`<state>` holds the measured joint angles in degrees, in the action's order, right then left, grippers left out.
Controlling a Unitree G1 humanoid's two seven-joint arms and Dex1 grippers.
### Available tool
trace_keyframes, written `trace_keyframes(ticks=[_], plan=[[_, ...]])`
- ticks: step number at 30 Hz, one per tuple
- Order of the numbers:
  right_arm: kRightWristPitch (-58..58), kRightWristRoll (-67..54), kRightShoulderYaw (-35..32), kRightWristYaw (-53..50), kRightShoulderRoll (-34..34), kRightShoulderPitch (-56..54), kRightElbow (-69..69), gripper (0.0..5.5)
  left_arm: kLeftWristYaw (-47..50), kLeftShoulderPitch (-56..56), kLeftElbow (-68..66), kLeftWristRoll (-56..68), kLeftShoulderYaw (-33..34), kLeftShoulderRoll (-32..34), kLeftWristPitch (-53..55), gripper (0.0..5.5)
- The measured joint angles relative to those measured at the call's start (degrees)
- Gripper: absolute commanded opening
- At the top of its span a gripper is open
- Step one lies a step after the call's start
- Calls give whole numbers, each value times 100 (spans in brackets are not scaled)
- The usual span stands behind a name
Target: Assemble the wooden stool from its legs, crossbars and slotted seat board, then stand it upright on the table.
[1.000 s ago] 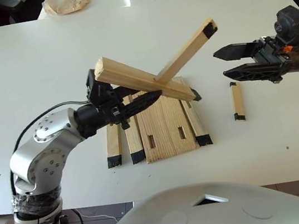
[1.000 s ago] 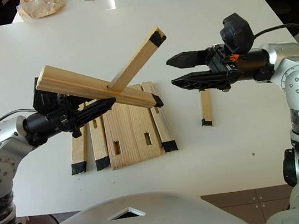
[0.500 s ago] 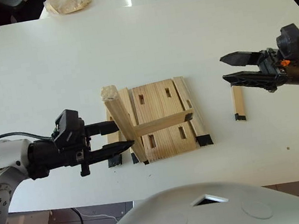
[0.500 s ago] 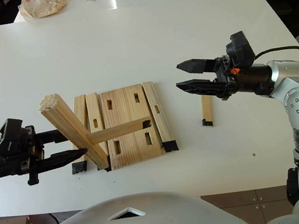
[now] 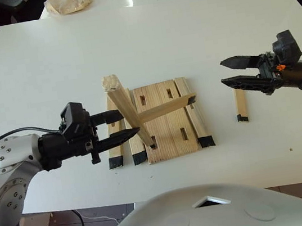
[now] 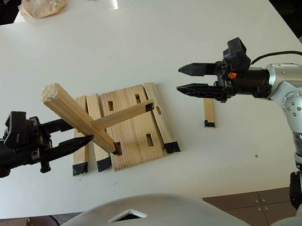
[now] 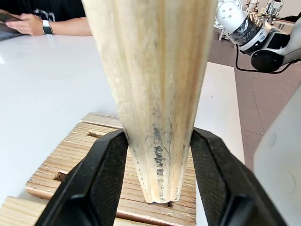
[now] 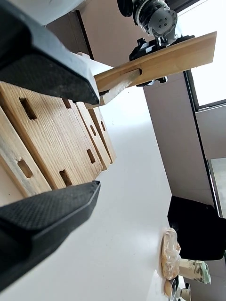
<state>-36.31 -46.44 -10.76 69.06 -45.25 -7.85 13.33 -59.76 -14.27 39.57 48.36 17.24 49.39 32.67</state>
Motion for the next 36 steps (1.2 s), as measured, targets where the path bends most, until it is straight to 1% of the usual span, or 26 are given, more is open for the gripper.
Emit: trace_keyframes(ticks=[4,14,19,36], plan=[[17,30,64,43,0,-63,-42,299,-35,12,-16,-252,-285,-59,-253,206],[24,58,184,92,-2,-202,-85,299,-59,-124,0,-605,-669,-161,-882,206],[25,103,184,94,-3,-203,-96,299,-80,-228,7,-620,-667,-160,-1012,206],[38,195,200,159,-3,-301,-210,299,37,-172,35,-533,-661,-160,-952,206]])
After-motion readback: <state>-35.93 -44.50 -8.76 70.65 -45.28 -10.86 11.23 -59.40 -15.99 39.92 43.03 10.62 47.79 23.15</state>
